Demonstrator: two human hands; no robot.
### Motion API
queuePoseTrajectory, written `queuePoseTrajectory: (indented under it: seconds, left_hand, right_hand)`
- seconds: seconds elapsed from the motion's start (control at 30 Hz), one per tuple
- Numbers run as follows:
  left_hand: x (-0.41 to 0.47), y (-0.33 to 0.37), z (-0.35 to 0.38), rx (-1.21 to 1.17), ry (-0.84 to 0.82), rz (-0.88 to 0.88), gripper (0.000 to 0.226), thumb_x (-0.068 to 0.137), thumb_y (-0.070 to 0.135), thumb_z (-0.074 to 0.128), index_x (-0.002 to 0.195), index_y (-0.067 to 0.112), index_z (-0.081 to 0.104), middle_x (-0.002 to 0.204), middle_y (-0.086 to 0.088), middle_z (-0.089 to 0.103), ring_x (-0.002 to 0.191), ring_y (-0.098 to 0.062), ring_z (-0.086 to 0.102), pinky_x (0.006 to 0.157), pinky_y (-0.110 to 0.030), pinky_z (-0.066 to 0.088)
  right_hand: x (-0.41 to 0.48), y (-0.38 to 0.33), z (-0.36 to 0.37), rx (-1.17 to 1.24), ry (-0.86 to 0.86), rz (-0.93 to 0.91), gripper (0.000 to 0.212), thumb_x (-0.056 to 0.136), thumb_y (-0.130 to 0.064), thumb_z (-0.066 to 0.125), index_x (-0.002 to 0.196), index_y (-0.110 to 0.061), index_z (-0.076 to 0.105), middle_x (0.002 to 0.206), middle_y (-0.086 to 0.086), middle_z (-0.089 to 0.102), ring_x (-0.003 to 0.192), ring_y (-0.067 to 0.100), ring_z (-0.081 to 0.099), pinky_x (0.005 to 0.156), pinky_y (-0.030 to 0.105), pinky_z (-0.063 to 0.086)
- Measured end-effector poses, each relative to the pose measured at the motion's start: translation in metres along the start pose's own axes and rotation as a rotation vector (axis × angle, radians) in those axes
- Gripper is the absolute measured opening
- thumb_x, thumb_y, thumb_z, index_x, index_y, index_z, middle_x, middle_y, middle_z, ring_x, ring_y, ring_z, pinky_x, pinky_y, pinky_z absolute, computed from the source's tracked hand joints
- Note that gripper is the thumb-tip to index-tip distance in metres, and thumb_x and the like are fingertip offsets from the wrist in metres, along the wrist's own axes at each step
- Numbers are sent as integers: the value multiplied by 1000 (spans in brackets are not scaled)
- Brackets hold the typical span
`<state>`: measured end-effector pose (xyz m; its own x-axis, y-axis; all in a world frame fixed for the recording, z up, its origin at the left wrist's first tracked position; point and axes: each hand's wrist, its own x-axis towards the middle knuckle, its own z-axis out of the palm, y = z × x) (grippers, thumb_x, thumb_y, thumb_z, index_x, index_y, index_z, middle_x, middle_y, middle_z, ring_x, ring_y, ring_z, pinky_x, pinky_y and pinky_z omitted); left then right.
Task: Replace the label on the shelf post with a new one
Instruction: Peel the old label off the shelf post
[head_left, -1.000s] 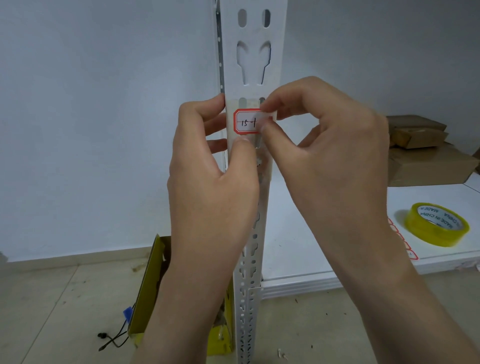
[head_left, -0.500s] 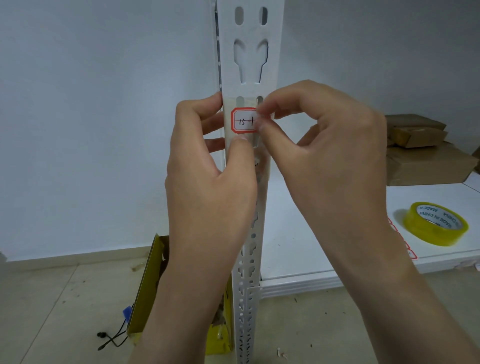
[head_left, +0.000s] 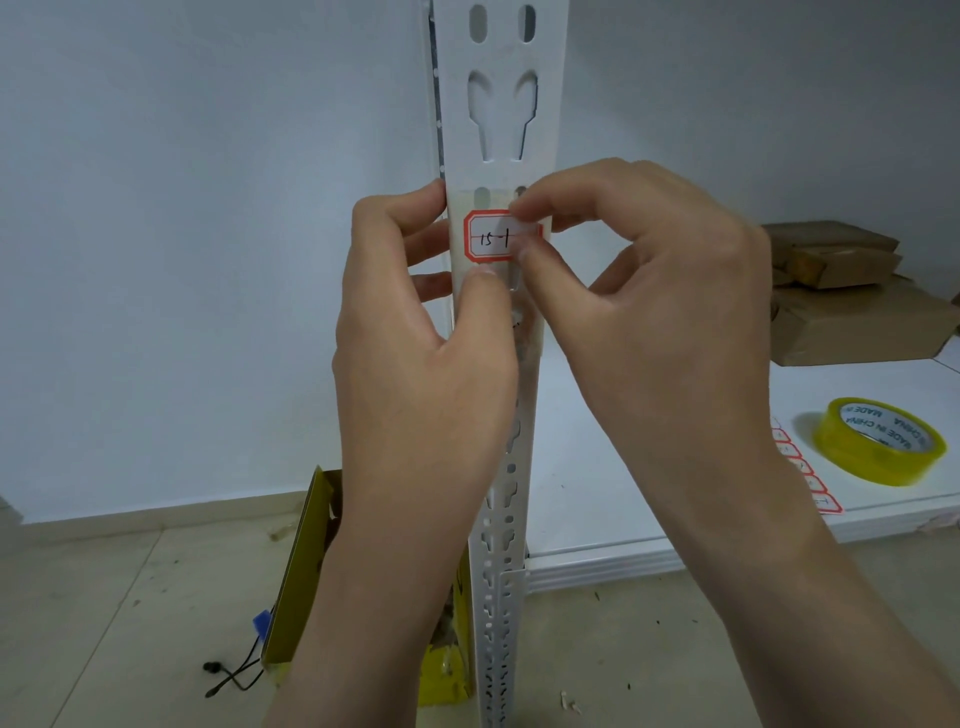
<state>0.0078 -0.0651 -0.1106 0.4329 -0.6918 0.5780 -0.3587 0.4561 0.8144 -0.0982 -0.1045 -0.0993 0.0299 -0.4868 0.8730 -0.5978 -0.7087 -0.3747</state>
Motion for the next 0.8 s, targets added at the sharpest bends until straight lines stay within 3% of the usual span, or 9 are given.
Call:
queuePoseTrajectory:
  seconds: [0.13, 0.23, 0.37, 0.43, 0.57, 0.8]
  left_hand:
    - [0, -1, 0, 0, 3, 5, 32, 98, 23, 62, 126, 36, 53, 116, 22, 65, 100, 1, 64, 78, -22, 60]
    - [0, -1, 0, 8, 8, 7, 32, 98, 25, 63, 125, 37, 53, 116, 23, 65, 100, 2, 64, 80, -24, 61]
    - [0, -1, 0, 9, 11, 6, 31, 98, 26, 63, 126, 36, 53, 116, 22, 65, 100, 1, 64, 79, -27, 61]
    - [1, 0, 0, 3, 10, 4, 31, 98, 25, 63, 125, 37, 53, 116, 23, 65, 100, 1, 64, 78, -26, 62]
    - [1, -1, 0, 3, 7, 6, 32, 98, 23, 63, 125, 37, 53, 116, 23, 65, 100, 1, 64, 79, -25, 61]
    - [0, -1, 0, -18, 5, 8, 29, 98, 26, 63, 124, 36, 55, 114, 22, 66, 100, 1, 64, 78, -23, 59]
  right_hand:
    - [1, 2, -1, 3, -3, 6, 10, 93, -35, 70, 100, -30, 73, 99, -10, 72, 72, 2, 55, 62, 24, 51]
    - [0, 2, 0, 30, 13, 10, 10, 93, -33, 70, 101, -29, 73, 98, -11, 72, 68, 2, 54, 59, 29, 52]
    - [-1, 1, 2, 29, 21, -18, 13, 94, -32, 66, 105, -29, 74, 100, -8, 72, 83, 9, 64, 60, 35, 55]
    - [-1, 2, 2, 21, 20, -14, 10, 93, -32, 67, 101, -28, 74, 98, -8, 71, 81, 10, 64, 59, 36, 55]
    - [-2, 3, 1, 20, 20, -8, 11, 94, -34, 68, 102, -27, 73, 100, -9, 71, 73, 7, 60, 59, 34, 55]
    - [-3, 2, 3, 2, 6, -29, 19, 95, -35, 64, 112, -31, 73, 106, -5, 72, 88, 13, 66, 63, 34, 58]
